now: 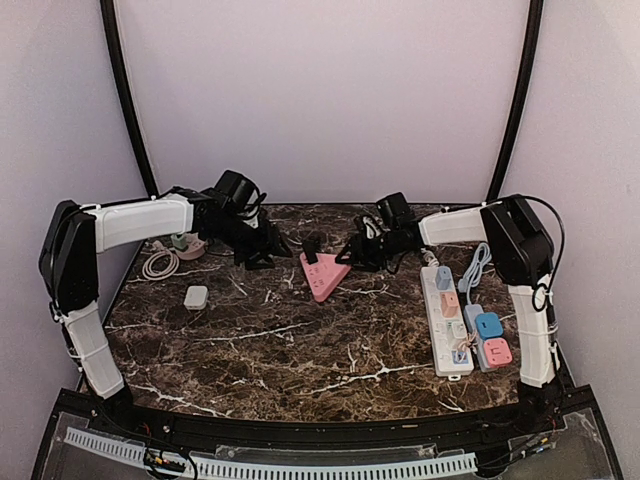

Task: Pull the plug off the socket

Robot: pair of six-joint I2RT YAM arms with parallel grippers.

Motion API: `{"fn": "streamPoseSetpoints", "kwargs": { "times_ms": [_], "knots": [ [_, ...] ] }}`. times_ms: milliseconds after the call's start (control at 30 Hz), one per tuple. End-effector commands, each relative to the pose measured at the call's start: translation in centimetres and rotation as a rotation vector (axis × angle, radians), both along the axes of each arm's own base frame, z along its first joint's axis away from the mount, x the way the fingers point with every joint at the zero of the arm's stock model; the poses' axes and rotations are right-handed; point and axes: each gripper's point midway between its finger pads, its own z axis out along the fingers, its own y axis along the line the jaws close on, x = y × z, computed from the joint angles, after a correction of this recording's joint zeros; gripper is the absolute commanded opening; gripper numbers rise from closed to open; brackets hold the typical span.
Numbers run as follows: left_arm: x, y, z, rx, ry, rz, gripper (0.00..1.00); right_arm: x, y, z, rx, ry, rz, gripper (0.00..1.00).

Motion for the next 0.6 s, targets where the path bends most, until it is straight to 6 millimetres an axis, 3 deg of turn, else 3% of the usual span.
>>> {"fn": "streamPoseSetpoints", "kwargs": {
  "times_ms": [0, 233, 567],
  "knots": [
    [0.6, -1.3, 0.3, -0.050, -0.001, -0.001, 0.53, -0.6, 1.4, -0.3, 0.036, -0.007, 0.034, 0.45],
    [1.2, -1.4, -1.0, -0.012, 0.013, 0.025, 0.56, -3.0, 2.5, -0.4, 0.041, 0.000, 0.071, 0.38],
    [1.3, 0.6, -2.1, 0.201, -0.006, 0.067, 0.57, -7.1, 3.8, 0.4, 0.057, 0.021, 0.102, 0.37]
  ]
}}
